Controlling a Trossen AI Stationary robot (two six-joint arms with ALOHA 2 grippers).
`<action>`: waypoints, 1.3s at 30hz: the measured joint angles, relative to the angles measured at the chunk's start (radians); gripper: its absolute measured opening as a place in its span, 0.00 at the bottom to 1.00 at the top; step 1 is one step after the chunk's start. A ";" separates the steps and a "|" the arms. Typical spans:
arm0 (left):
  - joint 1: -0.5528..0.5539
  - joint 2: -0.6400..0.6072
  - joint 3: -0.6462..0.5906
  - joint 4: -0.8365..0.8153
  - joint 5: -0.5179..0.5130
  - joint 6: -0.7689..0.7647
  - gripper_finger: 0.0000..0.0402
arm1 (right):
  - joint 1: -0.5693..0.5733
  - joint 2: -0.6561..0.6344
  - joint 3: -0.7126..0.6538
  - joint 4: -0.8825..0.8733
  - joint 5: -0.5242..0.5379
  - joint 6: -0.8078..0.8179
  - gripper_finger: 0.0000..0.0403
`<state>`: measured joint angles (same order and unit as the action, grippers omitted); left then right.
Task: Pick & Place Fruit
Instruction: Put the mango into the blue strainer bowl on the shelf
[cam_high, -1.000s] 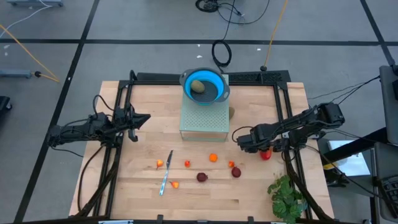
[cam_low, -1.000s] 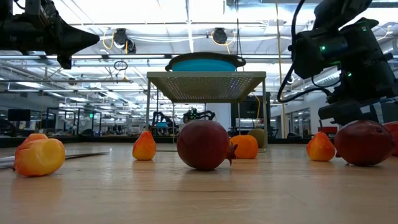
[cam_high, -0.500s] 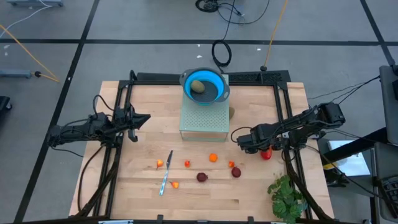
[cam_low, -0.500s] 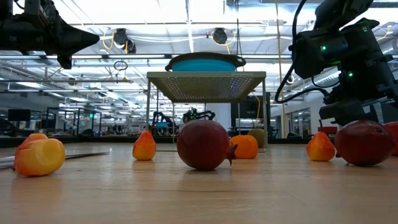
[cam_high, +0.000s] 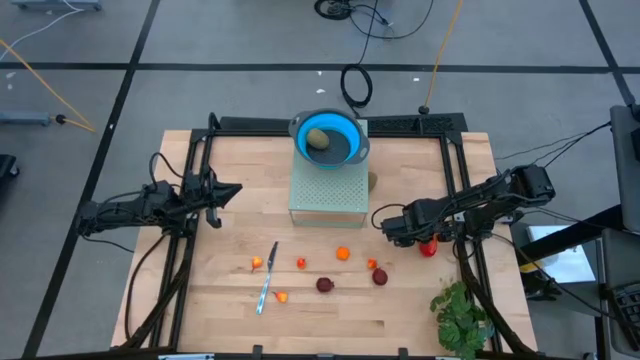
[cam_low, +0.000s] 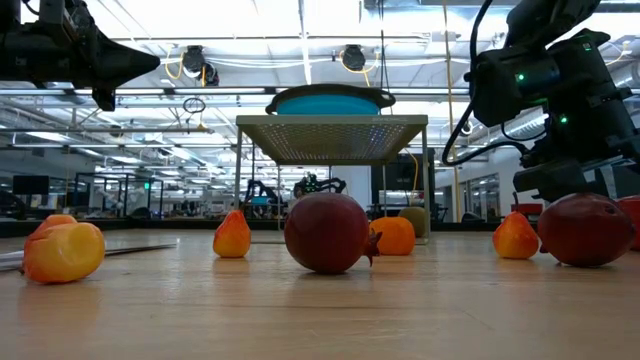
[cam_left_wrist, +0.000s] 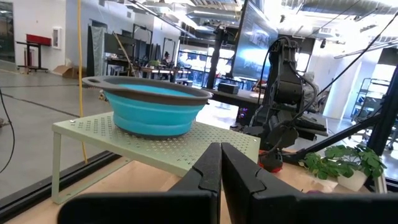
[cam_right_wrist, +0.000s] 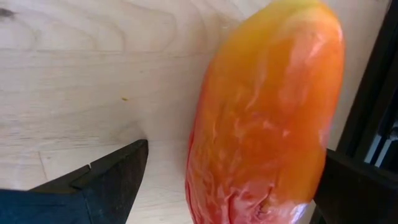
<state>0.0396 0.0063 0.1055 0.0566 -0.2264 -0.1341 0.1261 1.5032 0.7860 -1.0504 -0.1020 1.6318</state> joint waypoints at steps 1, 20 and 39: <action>0.000 0.000 0.000 0.000 0.000 0.000 0.02 | 0.000 0.000 0.000 0.000 0.000 0.000 0.98; 0.000 0.000 0.000 0.000 0.000 -0.001 0.02 | 0.000 0.001 -0.001 0.011 0.003 0.032 0.76; 0.000 0.000 0.000 0.000 0.000 -0.005 0.02 | 0.000 -0.040 -0.003 -0.002 -0.003 0.026 0.58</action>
<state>0.0397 0.0063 0.1058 0.0570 -0.2260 -0.1389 0.1265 1.4634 0.7834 -1.0524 -0.1047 1.6576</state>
